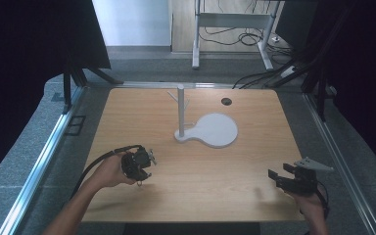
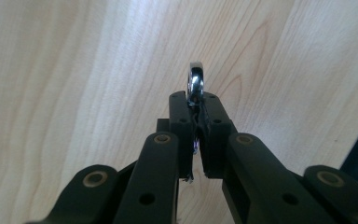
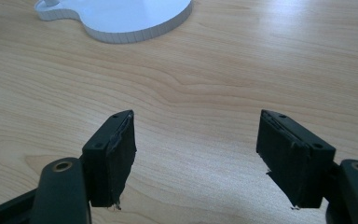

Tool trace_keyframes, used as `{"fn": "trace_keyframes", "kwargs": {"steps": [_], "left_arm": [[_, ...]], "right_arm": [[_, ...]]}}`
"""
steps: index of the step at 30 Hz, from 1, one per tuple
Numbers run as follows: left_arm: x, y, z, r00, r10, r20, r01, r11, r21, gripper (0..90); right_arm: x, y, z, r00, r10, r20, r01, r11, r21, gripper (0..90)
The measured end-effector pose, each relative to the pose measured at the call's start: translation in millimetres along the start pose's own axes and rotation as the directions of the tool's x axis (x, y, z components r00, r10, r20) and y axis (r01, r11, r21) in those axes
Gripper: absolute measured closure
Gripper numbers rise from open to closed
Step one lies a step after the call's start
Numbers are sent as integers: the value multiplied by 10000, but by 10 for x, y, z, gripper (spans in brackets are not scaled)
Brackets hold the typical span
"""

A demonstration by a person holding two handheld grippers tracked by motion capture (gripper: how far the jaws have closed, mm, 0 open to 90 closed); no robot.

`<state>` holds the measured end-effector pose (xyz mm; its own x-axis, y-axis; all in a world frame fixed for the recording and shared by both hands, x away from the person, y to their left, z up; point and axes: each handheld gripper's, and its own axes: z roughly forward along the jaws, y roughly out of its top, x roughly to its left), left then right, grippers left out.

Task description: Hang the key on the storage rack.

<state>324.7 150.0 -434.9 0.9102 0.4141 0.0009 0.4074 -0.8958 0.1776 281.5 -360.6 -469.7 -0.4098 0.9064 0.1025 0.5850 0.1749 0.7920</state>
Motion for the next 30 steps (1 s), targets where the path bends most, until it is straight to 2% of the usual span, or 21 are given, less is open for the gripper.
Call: {"fn": "trace_keyframes", "kwargs": {"steps": [9,16,20,25,30], "left_arm": [[105,18,-219,9995,-188,-269,183,9997,-173,858],[244,160,-365,9996,-90,-279,84,9998,-206,858],[376,278,-449,9994,-160,-316,156,9998,-101,858],[456,370,-492,9996,-243,-133,241,9996,-173,858],[559,450,-519,9989,-434,-154,431,9989,-156,858]], "right_arm": [[2,-11,25,10000,-9,-32,10,10000,61,288],[10,-22,63,10000,14,-80,-13,9998,176,288],[6,-28,76,9999,-3,-113,6,9998,193,288],[-2,-32,79,9999,23,-124,-20,9998,200,288],[-9,-35,77,9999,29,-128,-27,9998,183,288]]}}
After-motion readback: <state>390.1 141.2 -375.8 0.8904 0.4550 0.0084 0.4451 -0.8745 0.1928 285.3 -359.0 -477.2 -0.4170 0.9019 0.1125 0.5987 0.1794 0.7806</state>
